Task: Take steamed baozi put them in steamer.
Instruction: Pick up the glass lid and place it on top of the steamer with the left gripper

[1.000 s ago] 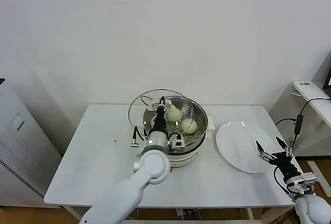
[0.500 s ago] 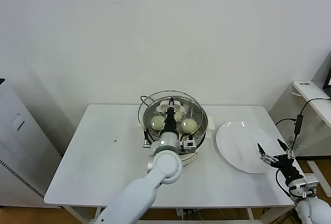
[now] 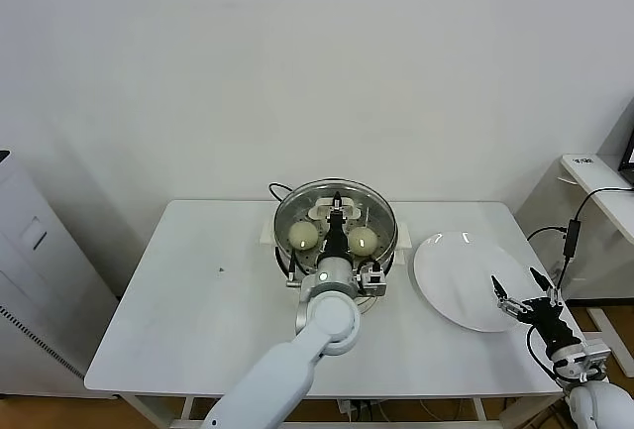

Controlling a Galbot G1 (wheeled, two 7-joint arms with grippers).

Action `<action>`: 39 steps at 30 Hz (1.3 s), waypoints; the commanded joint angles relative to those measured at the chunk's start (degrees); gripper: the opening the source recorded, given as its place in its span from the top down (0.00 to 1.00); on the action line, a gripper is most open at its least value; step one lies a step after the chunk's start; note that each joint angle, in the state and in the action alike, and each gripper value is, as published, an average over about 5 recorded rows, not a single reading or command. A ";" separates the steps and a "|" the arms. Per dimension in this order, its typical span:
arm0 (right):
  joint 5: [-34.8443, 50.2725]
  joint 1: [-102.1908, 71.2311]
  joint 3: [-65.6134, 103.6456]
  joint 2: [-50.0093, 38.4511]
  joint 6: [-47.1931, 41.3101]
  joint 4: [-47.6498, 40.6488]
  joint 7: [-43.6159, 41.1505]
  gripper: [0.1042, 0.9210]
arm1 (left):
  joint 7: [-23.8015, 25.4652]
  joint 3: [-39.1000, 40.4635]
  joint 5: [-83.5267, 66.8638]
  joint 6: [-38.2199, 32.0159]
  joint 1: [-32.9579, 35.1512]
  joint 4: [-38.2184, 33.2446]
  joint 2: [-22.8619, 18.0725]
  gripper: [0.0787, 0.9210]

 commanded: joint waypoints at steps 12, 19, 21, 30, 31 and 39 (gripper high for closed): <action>-0.03 -0.54 0.33 0.21 0.14 0.65 -0.24 0.12 | -1.38 -0.40 0.00 -0.23 0.16 3.14 -1.55 0.96; -0.04 -0.59 0.35 0.32 0.31 0.58 -0.44 0.12 | -1.41 -0.43 0.01 -0.34 0.20 3.82 -1.74 0.96; -0.04 -0.55 0.36 0.34 0.35 0.43 -0.47 0.12 | -1.42 -0.45 0.01 -0.35 0.18 4.01 -1.80 0.96; -0.09 -0.37 0.50 0.48 0.50 0.09 -0.60 0.12 | -2.24 -1.04 -2.27 0.23 0.41 4.28 -1.50 0.96; -0.10 -0.33 0.52 0.48 0.50 0.06 -0.61 0.12 | -2.27 -1.11 -2.88 0.36 0.44 4.12 -1.37 0.96; -0.14 -0.09 0.52 0.45 0.46 -0.04 -0.64 0.12 | -1.27 -2.78 -12.04 -0.58 3.24 -6.57 2.82 0.79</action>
